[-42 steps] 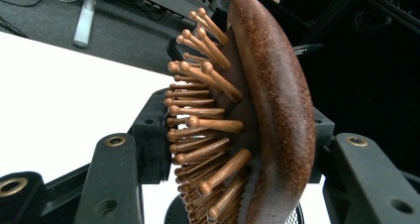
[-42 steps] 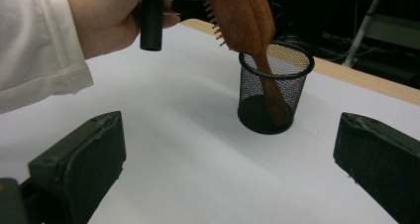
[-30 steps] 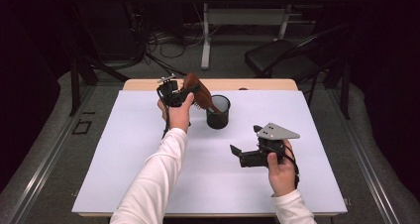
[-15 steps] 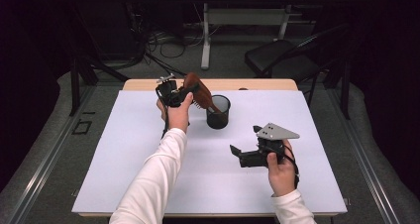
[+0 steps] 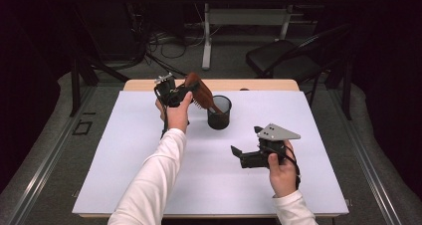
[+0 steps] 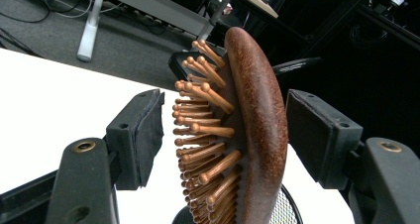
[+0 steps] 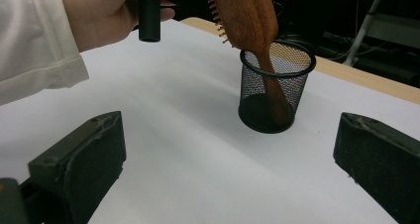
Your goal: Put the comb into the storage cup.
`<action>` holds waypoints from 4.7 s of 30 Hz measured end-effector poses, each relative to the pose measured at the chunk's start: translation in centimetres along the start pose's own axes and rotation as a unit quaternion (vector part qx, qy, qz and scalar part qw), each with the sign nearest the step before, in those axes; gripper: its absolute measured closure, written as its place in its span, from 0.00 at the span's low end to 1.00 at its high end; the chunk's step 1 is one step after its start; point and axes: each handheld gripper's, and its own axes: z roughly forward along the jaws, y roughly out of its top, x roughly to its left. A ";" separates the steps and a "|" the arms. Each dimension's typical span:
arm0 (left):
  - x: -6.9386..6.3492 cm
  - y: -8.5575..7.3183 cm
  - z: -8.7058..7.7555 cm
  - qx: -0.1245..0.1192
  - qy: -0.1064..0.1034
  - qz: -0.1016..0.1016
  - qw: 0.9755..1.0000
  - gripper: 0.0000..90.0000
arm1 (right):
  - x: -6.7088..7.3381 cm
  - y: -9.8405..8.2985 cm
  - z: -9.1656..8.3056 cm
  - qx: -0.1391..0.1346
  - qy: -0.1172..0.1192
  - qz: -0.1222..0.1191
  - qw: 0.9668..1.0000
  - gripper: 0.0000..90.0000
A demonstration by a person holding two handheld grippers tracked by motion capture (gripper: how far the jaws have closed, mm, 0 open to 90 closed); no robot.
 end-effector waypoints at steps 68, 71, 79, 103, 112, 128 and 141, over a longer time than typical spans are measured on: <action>0.5 2.9 -4.3 -0.037 -0.009 0.006 0.999 0.35 | 0.0 -0.1 0.2 0.006 0.002 0.000 1.000 0.00; 0.4 3.0 -4.5 -0.042 -0.014 0.008 0.999 0.35 | 0.0 -0.1 0.2 0.006 0.001 0.000 1.000 0.00; 0.5 3.1 -4.8 -0.024 -0.025 0.004 0.999 0.35 | 0.0 -0.1 0.2 0.006 0.001 0.000 1.000 0.00; 0.8 3.6 -8.2 0.007 -0.042 0.095 0.995 0.35 | 0.1 -0.1 0.2 0.006 0.000 -0.001 1.000 0.00; 1.1 3.3 -9.1 0.030 -0.053 0.078 0.995 0.21 | 0.1 -0.1 0.2 0.006 -0.001 -0.002 1.000 0.00; 1.8 2.3 -10.6 0.064 -0.085 0.111 0.988 0.18 | -0.1 0.0 0.3 0.006 -0.001 -0.002 1.000 0.00; 1.0 1.4 -13.4 0.126 -0.115 0.229 0.958 0.18 | 0.0 0.8 0.0 0.008 0.005 -0.009 1.000 0.00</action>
